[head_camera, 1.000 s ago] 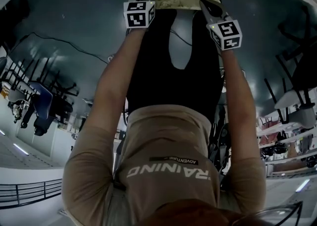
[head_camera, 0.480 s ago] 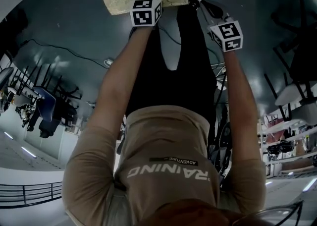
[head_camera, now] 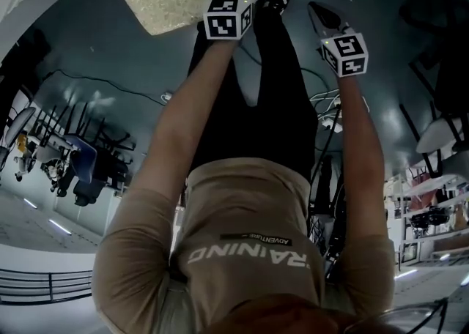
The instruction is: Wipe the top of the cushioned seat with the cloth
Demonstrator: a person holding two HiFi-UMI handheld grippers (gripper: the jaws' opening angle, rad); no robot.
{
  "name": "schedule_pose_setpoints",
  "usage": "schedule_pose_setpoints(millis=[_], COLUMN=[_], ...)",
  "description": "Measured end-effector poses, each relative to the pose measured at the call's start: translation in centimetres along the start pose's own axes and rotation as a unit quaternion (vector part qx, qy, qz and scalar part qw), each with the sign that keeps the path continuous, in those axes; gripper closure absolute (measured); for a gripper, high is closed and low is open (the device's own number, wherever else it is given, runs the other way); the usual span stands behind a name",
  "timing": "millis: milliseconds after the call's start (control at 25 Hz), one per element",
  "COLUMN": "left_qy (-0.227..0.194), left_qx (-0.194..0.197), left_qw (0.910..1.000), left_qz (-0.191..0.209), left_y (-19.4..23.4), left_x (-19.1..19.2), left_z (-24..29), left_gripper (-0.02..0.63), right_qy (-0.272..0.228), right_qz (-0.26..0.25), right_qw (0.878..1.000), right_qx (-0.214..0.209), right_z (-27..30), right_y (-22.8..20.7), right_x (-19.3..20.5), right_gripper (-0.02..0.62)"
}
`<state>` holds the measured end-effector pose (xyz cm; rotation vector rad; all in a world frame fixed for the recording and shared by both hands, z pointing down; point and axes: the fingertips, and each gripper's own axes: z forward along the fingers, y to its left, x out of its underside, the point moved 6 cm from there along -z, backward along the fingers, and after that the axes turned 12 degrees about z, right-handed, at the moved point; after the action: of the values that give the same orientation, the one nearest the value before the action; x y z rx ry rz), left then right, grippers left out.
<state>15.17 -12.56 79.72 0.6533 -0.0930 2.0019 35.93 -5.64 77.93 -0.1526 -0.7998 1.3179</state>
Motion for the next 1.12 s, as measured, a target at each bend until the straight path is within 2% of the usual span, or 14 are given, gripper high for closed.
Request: schedule_pose_setpoints(millis=[120, 280, 520, 600, 680, 760, 800, 920, 1120], left_qy=[0.000, -0.007, -0.018, -0.032, -0.055, -0.087, -0.102, -0.135, -0.155], left_qx=[0.014, 0.030, 0.025, 0.046, 0.101, 0.155, 0.170, 0.181, 0.170], left_qw=[0.9997, 0.9994, 0.9990, 0.9982, 0.9934, 0.9836, 0.9794, 0.9735, 0.9730], left_qz=[0.018, 0.013, 0.033, 0.020, -0.005, -0.030, -0.035, -0.033, -0.019], left_y=[-2.4, -3.8, -1.8, -1.9, -2.9, -4.0, -4.2, -3.8, -1.3], left_x=[-0.7, -1.1, -0.1, 0.2, 0.5, 0.8, 1.0, 2.3, 6.5], left_z=[0.9, 1.0, -1.2, -1.9, -2.6, -3.8, -4.6, -7.3, -12.3], left_gripper=[0.558, 0.558, 0.558, 0.558, 0.558, 0.558, 0.558, 0.558, 0.558], right_qy=[-0.001, 0.001, -0.018, -0.024, -0.025, -0.021, -0.018, -0.017, -0.017], right_qz=[0.001, -0.004, -0.010, -0.016, -0.019, -0.019, -0.017, -0.018, -0.029], right_qw=[1.000, 1.000, 0.999, 0.999, 0.999, 0.999, 1.000, 1.000, 0.999], right_qx=[-0.010, -0.020, -0.026, -0.027, -0.025, -0.018, -0.013, -0.002, 0.008], right_z=[-0.1, 0.6, 2.3, 2.5, 2.7, 2.9, 3.1, 3.4, 3.6], right_y=[-0.6, -0.4, 2.2, 3.1, 3.9, 4.8, 5.5, 8.2, 13.5], right_x=[0.3, 0.3, -1.0, -1.2, -0.8, -0.1, 0.3, 1.7, 5.1], right_gripper=[0.594, 0.594, 0.594, 0.594, 0.594, 0.594, 0.594, 0.594, 0.594])
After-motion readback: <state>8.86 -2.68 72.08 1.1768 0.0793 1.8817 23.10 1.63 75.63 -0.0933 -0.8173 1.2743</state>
